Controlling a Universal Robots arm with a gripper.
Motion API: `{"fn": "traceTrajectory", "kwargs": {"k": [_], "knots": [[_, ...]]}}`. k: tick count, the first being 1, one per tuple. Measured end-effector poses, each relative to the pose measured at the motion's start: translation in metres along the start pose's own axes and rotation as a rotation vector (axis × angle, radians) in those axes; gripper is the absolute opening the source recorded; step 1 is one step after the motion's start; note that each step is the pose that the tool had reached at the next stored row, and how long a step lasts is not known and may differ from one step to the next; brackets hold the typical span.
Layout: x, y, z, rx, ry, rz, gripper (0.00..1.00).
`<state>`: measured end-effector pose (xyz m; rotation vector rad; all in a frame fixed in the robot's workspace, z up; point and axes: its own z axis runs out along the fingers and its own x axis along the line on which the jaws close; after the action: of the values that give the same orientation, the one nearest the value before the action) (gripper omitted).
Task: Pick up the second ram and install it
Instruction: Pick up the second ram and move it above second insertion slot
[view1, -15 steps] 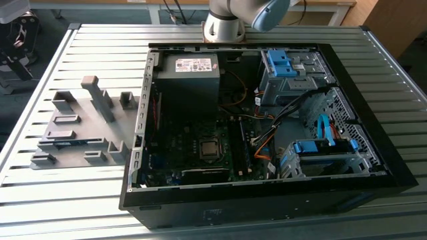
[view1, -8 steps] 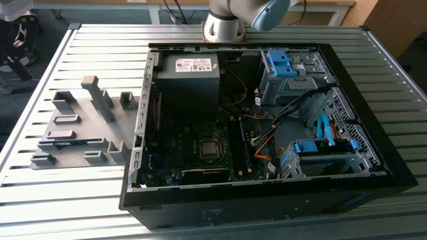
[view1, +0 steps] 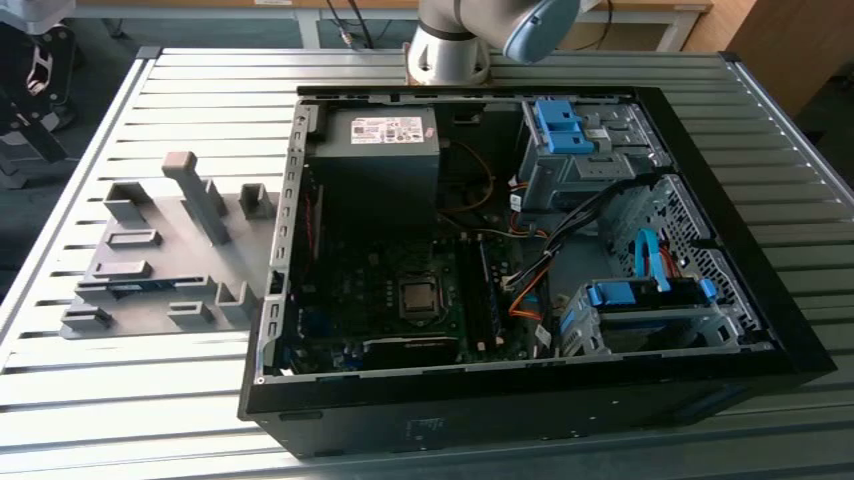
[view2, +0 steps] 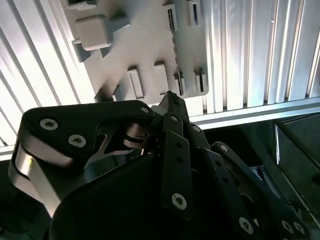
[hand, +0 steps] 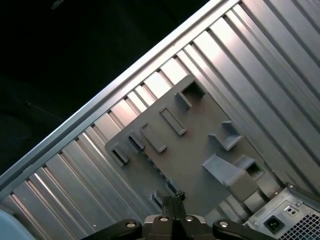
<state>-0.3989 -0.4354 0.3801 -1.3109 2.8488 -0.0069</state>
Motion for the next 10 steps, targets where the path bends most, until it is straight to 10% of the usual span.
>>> {"fn": "traceTrajectory", "kwargs": {"k": [10], "knots": [[0.0003,0.0004,0.0021,-0.0022,0.0011,-0.144,0.11]]}}
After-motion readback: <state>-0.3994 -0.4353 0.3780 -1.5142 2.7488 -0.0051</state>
